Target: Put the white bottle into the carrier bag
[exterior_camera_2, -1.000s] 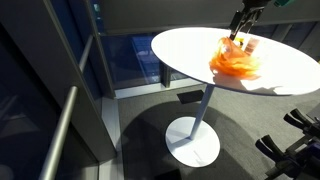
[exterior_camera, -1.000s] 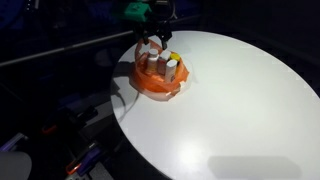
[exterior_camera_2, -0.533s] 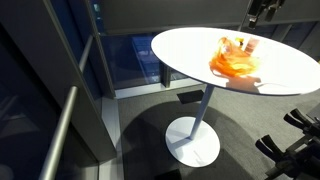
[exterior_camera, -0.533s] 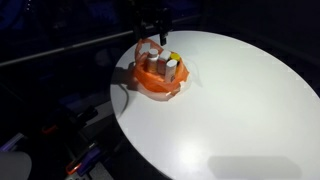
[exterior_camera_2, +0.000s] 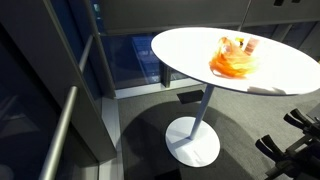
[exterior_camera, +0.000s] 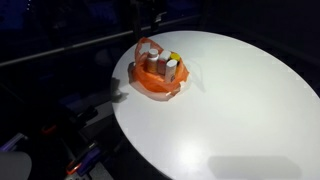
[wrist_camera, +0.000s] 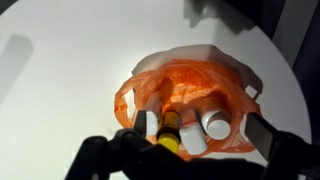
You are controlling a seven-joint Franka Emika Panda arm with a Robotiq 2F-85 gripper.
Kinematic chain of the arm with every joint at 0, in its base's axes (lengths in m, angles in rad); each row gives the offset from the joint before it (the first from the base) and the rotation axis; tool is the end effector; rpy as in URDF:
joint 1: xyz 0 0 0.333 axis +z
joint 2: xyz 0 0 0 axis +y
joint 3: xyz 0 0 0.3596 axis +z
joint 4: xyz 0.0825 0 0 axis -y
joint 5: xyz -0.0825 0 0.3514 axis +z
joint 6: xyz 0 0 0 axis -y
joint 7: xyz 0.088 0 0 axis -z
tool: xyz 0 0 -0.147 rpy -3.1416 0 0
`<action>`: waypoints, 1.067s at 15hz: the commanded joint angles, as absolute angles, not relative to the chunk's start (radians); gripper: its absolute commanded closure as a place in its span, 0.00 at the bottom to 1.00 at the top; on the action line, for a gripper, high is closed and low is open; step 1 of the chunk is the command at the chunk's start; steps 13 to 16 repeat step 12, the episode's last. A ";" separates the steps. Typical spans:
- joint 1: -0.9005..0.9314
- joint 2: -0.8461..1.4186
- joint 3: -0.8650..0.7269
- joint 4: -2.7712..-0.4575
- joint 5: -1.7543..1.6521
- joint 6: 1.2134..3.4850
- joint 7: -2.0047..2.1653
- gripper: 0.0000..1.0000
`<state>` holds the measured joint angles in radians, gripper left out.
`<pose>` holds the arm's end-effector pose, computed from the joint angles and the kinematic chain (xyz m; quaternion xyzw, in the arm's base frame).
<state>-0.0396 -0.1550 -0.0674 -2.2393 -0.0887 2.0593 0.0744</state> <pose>0.4536 -0.0575 0.4512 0.9970 -0.0688 -0.0131 0.0335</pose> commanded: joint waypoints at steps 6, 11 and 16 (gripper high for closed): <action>-0.086 -0.335 -0.113 -2.234 -0.008 1.891 -0.012 0.00; -0.090 -0.334 -0.108 -2.238 -0.022 1.897 0.008 0.00; -0.090 -0.333 -0.107 -2.239 -0.022 1.897 0.008 0.00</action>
